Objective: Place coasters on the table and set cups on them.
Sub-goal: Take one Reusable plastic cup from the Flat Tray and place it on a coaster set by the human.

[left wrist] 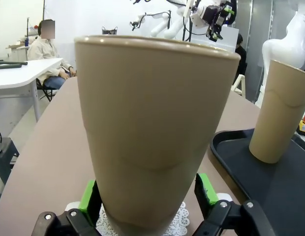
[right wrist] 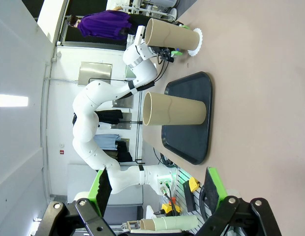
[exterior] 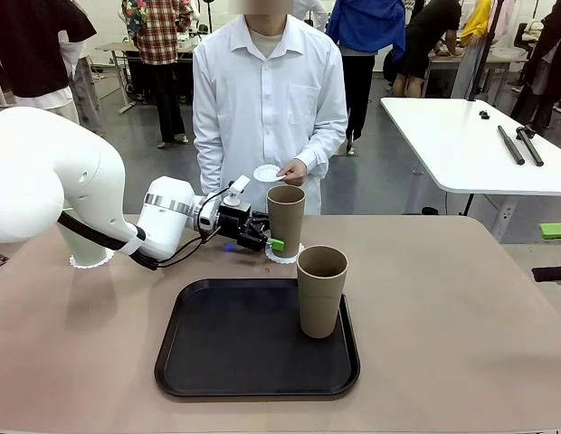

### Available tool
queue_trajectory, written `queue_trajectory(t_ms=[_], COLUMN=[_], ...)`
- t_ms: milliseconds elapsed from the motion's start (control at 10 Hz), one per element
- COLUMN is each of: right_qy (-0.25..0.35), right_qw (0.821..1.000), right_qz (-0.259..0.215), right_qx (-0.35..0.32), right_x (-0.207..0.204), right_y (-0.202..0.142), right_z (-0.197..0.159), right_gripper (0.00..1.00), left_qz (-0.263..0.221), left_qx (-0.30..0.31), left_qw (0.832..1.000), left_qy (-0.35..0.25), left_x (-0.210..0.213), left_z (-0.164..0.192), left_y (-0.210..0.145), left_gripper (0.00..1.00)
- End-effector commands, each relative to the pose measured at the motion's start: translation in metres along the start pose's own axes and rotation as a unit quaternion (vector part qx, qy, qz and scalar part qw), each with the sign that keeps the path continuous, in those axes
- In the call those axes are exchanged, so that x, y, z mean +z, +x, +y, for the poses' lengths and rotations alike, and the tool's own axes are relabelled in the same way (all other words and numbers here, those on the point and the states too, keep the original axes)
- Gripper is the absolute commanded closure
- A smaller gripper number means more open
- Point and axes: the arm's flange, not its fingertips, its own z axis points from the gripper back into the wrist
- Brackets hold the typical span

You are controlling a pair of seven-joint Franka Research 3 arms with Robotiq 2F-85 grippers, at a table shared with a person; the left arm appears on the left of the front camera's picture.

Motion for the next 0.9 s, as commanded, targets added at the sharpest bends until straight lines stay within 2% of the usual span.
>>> queue_trajectory(t_ms=[0,400,600,800], right_qy=[0.007,0.007,0.007,0.007], right_qw=[1.000,1.000,1.000,1.000], right_qz=[-0.002,-0.002,-0.002,-0.002], right_qx=[0.001,0.001,0.001,0.001], right_x=[0.000,0.000,0.000,0.000], right_y=[0.001,0.001,0.001,0.001], right_z=[0.001,0.001,0.001,0.001], right_gripper=[0.00,0.00,0.00,0.00], left_qz=[0.037,0.139,0.220,0.263], left_qx=[0.004,0.008,0.038,0.073], left_qw=[0.999,0.990,0.974,0.959], left_qy=[-0.007,0.018,0.040,0.073], left_x=[0.001,0.029,0.052,0.068], left_z=[0.002,-0.009,-0.023,-0.052], left_y=[0.010,0.029,0.046,0.084], left_gripper=[0.00,0.00,0.00,0.00])
